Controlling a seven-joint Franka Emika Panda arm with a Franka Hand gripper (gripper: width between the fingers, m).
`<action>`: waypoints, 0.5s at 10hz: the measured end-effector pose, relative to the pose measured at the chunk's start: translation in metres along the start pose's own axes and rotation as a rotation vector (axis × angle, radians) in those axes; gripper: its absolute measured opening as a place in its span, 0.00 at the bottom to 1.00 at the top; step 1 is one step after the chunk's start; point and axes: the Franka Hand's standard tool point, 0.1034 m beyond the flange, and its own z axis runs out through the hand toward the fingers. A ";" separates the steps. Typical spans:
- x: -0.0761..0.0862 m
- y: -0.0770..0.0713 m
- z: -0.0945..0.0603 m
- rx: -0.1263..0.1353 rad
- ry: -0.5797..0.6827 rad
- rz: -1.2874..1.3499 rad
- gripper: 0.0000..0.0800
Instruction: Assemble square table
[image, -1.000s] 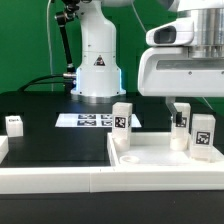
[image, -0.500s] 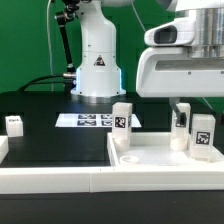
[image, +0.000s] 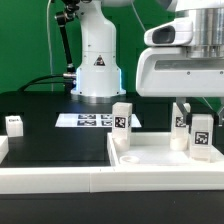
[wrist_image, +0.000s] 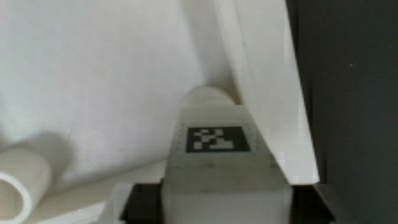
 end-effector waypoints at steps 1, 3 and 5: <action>0.000 0.000 0.000 0.002 0.005 0.104 0.36; 0.000 0.001 0.001 0.025 0.013 0.312 0.36; 0.000 0.001 0.001 0.039 0.005 0.491 0.36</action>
Offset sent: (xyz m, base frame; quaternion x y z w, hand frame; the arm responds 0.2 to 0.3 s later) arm -0.0114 0.0039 -0.0034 0.0182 -0.0167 0.2042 0.9786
